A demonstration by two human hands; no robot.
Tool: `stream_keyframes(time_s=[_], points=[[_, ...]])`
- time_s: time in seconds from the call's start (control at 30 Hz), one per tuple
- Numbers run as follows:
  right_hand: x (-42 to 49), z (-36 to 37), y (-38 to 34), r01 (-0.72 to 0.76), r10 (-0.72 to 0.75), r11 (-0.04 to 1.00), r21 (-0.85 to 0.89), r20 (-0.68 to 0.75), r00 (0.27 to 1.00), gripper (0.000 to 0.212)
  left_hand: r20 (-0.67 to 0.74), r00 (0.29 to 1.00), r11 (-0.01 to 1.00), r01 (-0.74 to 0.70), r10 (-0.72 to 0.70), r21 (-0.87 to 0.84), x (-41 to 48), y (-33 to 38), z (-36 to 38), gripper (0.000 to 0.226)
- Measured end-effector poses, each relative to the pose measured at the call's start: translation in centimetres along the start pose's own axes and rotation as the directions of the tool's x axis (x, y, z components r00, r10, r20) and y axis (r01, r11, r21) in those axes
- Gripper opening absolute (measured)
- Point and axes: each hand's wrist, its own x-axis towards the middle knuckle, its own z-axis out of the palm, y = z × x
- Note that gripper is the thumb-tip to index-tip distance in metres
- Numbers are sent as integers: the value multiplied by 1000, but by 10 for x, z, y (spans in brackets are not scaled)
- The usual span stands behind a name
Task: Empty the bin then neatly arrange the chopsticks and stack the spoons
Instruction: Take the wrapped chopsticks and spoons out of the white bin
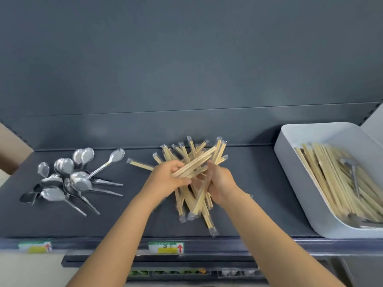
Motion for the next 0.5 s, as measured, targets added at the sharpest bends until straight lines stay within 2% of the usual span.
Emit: stream_keyframes(time_s=[0.13,0.2,0.27,0.3,0.33,0.4,0.43,0.5], points=[[29,5,8,-20,19,1000,-11,-78,997,19,26,992,954,-124,121,275,35,-8,-1,45],[37,8,13,28,-40,997,-73,-160,986,18,20,970,844,-220,241,489,47,-11,-3,49],[41,10,15,85,-121,983,-165,-220,968,40,38,933,737,-308,358,602,57,-13,-2,48],[43,8,17,121,-167,968,-222,-205,964,51,62,919,714,-344,389,609,61,-14,0,45],[41,8,18,162,-214,946,-280,-164,963,51,96,908,696,-377,408,612,65,-15,1,44],[29,12,14,220,-271,917,-334,-113,956,29,164,883,632,-435,440,642,70,-16,2,46],[24,14,12,251,-292,918,-307,-93,952,20,189,873,608,-454,449,651,74,-16,2,47],[16,16,12,294,-324,920,-260,-82,942,15,214,861,602,-481,462,638,78,-14,-1,47]])
